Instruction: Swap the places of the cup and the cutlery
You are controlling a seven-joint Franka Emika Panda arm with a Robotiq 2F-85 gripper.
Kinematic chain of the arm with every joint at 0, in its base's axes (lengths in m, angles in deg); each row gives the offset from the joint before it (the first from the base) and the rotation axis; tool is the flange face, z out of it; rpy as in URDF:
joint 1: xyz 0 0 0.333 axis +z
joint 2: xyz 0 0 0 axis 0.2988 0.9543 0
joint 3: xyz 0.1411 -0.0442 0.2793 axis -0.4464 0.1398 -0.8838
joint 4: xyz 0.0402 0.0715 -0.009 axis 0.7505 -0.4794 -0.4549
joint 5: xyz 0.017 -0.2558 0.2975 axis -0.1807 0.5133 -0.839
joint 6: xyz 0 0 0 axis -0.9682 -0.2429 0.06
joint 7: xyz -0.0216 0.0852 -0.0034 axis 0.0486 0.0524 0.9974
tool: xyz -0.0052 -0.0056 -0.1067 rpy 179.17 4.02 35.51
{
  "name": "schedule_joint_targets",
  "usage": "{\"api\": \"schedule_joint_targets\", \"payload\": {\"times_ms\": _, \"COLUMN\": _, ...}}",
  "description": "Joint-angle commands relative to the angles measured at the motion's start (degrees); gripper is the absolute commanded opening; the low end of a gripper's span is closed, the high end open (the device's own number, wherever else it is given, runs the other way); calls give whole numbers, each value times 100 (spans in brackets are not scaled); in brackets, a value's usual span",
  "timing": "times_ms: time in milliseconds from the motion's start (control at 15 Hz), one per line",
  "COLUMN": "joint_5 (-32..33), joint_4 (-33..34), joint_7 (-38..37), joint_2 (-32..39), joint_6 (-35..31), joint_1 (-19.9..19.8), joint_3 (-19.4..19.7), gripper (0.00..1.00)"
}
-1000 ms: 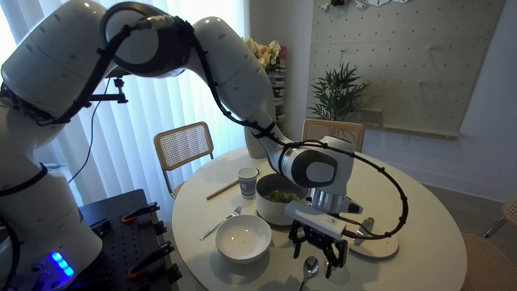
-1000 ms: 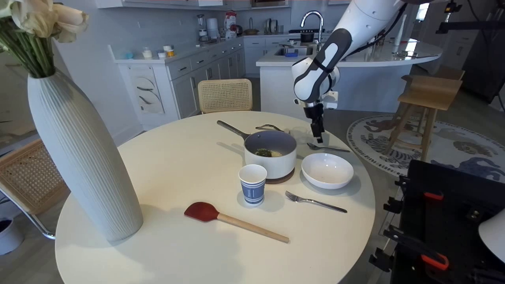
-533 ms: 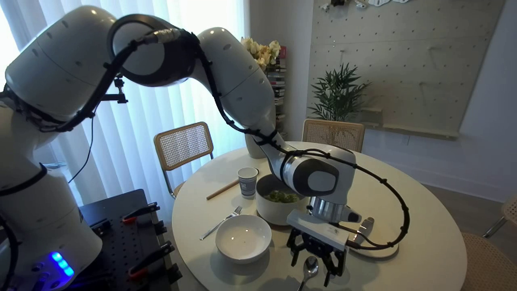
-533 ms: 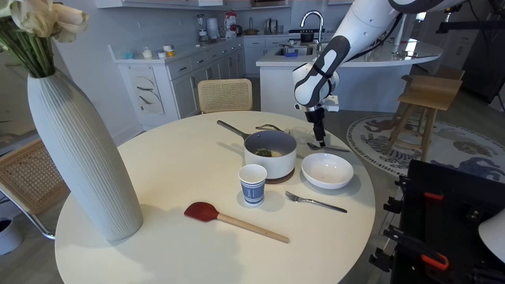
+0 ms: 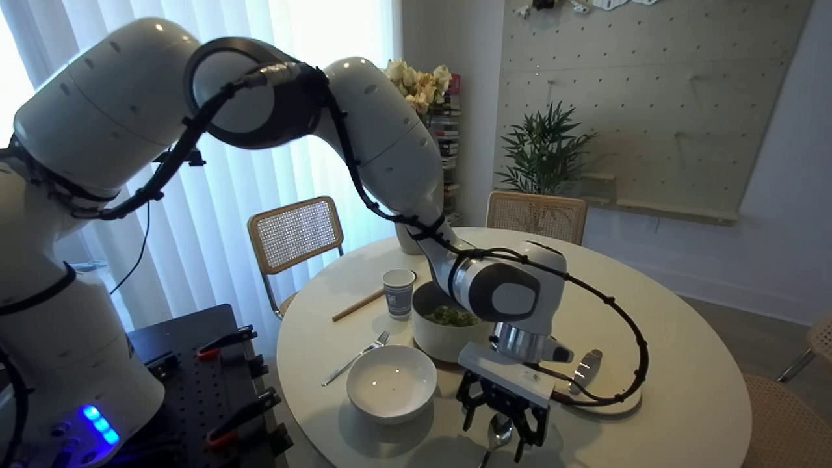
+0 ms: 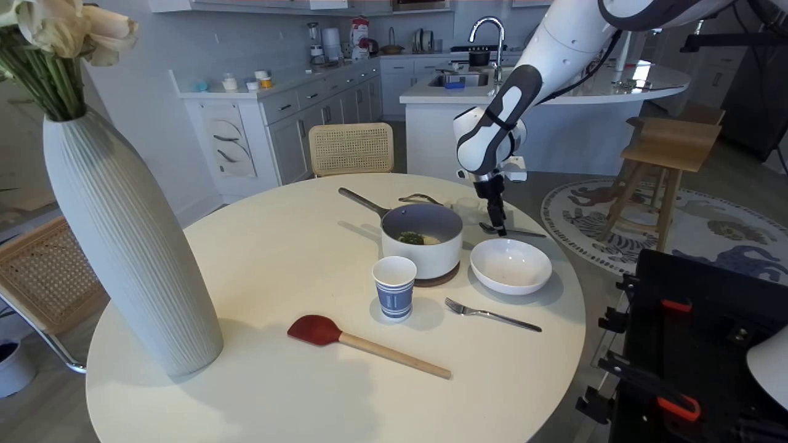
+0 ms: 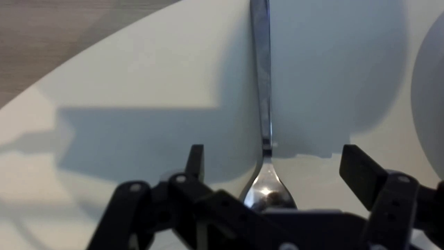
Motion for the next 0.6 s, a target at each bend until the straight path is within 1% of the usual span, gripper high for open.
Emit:
{"api": "schedule_joint_targets", "payload": {"times_ms": 0, "joint_5": 28, "joint_4": 103, "joint_7": 143, "joint_2": 21, "joint_6": 99, "joint_1": -11, "joint_3": 4, "gripper": 95}}
{"api": "schedule_joint_targets", "payload": {"times_ms": 67, "joint_5": 31, "joint_4": 103, "joint_7": 141, "joint_2": 23, "joint_6": 96, "joint_1": -12, "joint_3": 8, "gripper": 84}}
{"api": "schedule_joint_targets", "payload": {"times_ms": 133, "joint_5": 34, "joint_4": 99, "joint_7": 131, "joint_2": 23, "joint_6": 91, "joint_1": -10, "joint_3": 13, "gripper": 71}}
{"api": "schedule_joint_targets", "payload": {"times_ms": 200, "joint_5": 38, "joint_4": 93, "joint_7": 127, "joint_2": 21, "joint_6": 85, "joint_1": -9, "joint_3": 18, "gripper": 67}}
{"api": "schedule_joint_targets", "payload": {"times_ms": 267, "joint_5": 40, "joint_4": 88, "joint_7": 125, "joint_2": 19, "joint_6": 78, "joint_1": -12, "joint_3": 23, "gripper": 60}}
{"api": "schedule_joint_targets", "payload": {"times_ms": 533, "joint_5": 37, "joint_4": 90, "joint_7": 135, "joint_2": 24, "joint_6": 75, "joint_1": -37, "joint_3": 29, "gripper": 29}}
